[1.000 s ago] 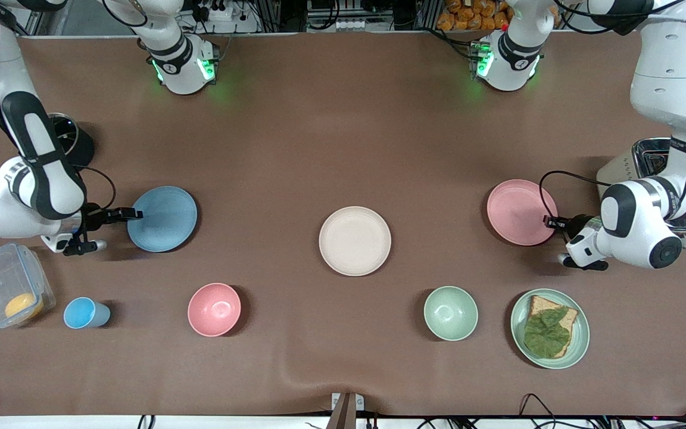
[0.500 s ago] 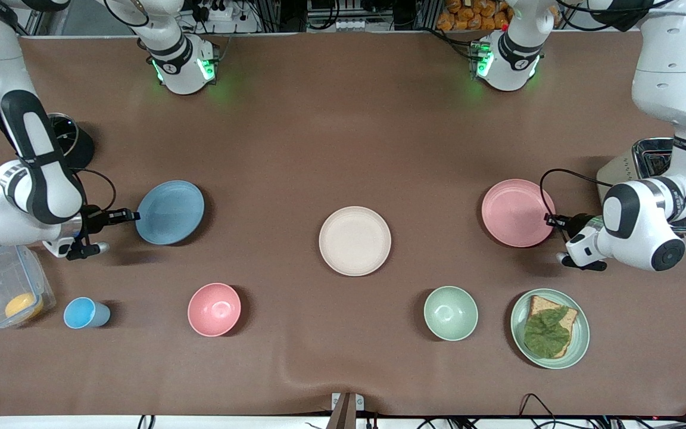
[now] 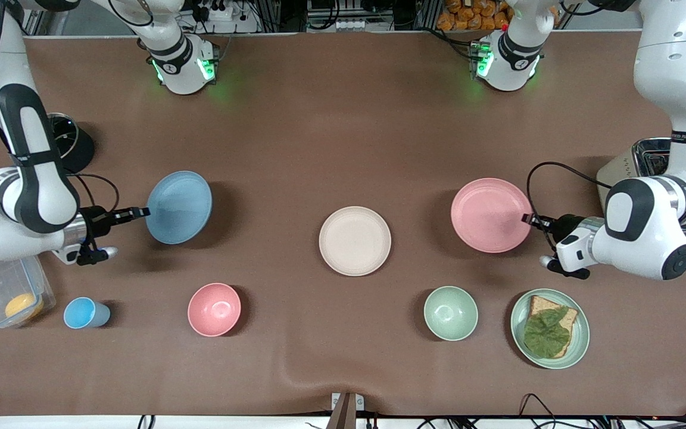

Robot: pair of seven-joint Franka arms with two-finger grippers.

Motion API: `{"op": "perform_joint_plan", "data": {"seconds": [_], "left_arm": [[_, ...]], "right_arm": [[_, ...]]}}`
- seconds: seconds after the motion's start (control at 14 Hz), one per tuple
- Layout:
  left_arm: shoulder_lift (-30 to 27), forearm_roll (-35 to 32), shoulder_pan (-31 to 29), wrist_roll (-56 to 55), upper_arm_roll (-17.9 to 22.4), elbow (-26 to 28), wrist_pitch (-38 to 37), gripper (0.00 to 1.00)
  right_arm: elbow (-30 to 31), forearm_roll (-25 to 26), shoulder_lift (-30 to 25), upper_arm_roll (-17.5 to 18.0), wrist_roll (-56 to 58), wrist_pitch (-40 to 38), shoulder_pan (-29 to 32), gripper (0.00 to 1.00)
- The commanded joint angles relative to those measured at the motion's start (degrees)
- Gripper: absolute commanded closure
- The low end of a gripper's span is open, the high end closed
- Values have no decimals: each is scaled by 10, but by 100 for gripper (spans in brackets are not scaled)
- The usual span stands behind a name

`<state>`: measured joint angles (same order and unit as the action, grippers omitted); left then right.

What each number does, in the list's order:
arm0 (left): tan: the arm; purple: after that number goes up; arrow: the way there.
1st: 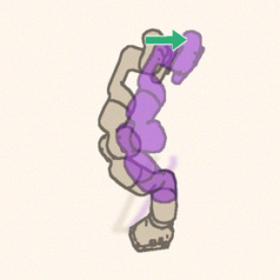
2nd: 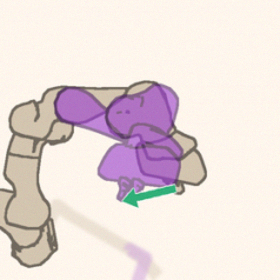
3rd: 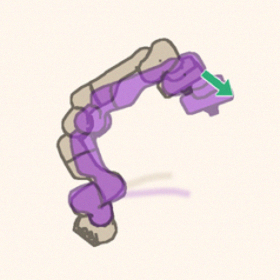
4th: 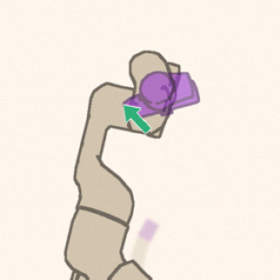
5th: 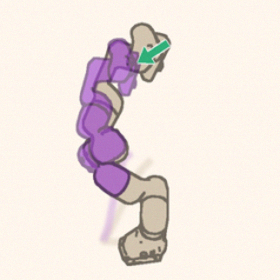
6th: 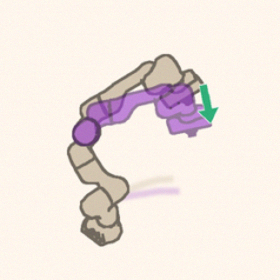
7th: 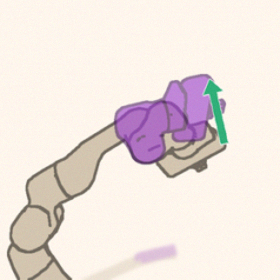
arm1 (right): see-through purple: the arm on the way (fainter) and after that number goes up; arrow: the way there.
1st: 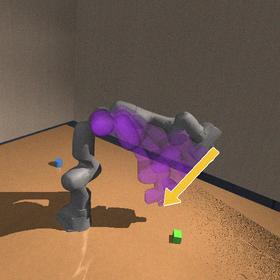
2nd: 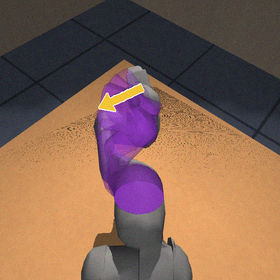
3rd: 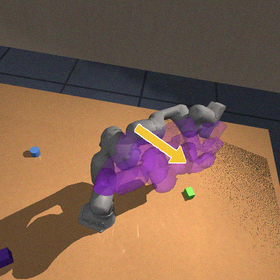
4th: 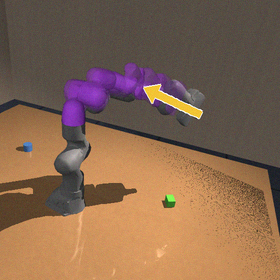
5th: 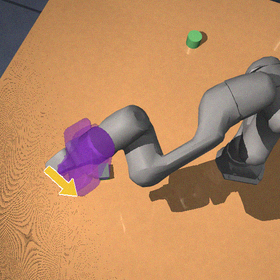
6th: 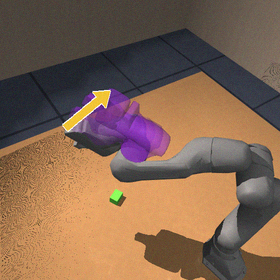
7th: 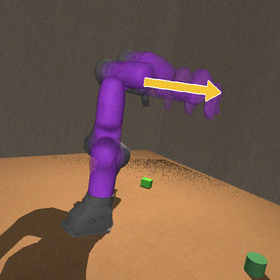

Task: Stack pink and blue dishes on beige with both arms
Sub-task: 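Lift both plates and carry them toward the beige plate with both grippers, then lower the pink plate onto the beige plate and open the left gripper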

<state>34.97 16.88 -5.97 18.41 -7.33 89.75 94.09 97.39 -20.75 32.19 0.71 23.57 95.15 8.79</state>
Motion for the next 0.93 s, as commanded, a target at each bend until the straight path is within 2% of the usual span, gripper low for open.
{"op": "perform_joint_plan", "data": {"seconds": [0.0,0.14,0.29,0.43,0.64,0.86], "left_arm": [[4,68,10,-1,-24,-14,-9,100],[11,66,64,-52,-27,-43,11,100],[15,58,96,-92,-25,-43,35,100],[25,57,100,-95,-26,-42,51,100],[50,59,136,-101,-26,-36,131,100],[75,66,162,-157,-29,-44,185,100]], "right_arm": [[-41,-46,2,-4,-101,-23,-78,100],[-58,-69,4,-4,-172,-19,-143,100],[-78,-87,4,-4,-223,-16,-175,100],[-91,-88,4,-4,-238,-21,-181,100],[-91,-86,4,-4,-218,-23,-168,100],[-91,-86,3,-5,-199,-25,-154,100]]}}
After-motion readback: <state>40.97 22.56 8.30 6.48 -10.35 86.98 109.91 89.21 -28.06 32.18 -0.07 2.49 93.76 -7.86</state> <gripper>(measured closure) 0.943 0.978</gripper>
